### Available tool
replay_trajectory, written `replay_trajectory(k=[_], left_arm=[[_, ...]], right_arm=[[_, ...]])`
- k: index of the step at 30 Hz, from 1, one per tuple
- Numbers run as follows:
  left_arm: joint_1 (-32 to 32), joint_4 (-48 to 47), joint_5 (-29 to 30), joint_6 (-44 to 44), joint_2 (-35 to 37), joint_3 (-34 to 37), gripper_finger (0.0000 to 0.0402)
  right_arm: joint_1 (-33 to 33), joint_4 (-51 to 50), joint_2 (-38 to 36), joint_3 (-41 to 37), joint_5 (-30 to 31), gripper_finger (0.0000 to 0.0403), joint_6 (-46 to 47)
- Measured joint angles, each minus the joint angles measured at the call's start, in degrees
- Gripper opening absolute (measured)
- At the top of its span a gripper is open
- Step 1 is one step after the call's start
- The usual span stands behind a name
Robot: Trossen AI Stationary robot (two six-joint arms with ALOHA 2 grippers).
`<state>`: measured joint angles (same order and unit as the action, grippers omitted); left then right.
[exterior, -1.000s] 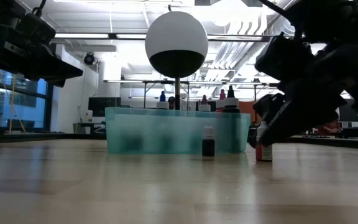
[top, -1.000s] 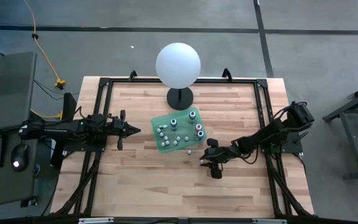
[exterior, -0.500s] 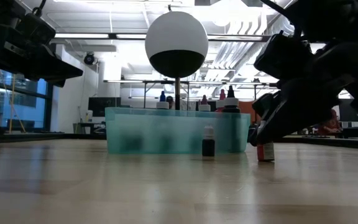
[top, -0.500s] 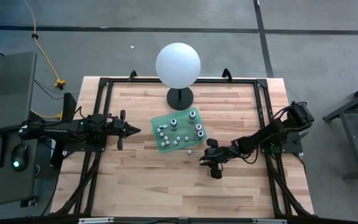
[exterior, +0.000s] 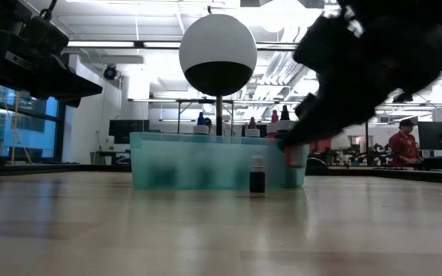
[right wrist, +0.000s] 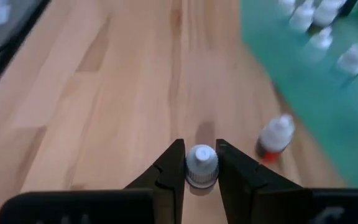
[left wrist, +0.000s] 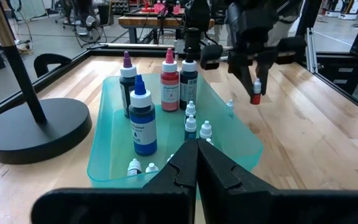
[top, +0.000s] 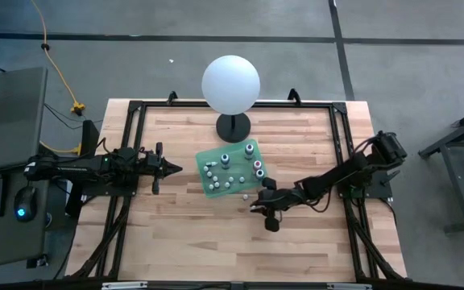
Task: Pick & Place food coloring
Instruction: Put the bottom small red food coloring bottle into the bin
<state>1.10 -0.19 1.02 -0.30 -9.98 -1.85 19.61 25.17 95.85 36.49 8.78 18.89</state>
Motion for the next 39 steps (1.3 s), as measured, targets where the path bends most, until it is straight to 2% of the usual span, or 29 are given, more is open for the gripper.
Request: replay_trajectory(k=[11, 17, 25, 31, 35, 39], left_arm=[[0.00, 0.00, 0.00, 0.00, 0.00, 0.00, 0.0000], [0.00, 0.00, 0.00, 0.00, -0.02, 0.00, 0.0000], [0.00, 0.00, 0.00, -0.01, 0.00, 0.00, 0.0000], [0.00, 0.00, -0.02, 0.00, 0.00, 0.00, 0.0000], [0.00, 0.00, -0.02, 0.00, -0.02, 0.00, 0.0000], [0.00, 0.00, -0.02, -0.02, 0.00, 0.00, 0.0000]], right_arm=[[-5.98, -21.93, 0.00, 18.52, 4.89, 0.0065, -4.32], [-11.07, -25.33, 0.00, 25.96, 7.31, 0.0071, -5.44], [-16.71, -26.18, 1.04, 27.04, 5.17, 0.0067, -1.98], [-18.08, -24.74, 6.60, 27.04, 4.14, 0.0074, 0.01], [-18.55, -23.99, 10.68, 26.97, 5.52, 0.0072, 2.19], [-19.37, -23.57, 11.88, 26.97, 6.27, 0.0074, 4.19]])
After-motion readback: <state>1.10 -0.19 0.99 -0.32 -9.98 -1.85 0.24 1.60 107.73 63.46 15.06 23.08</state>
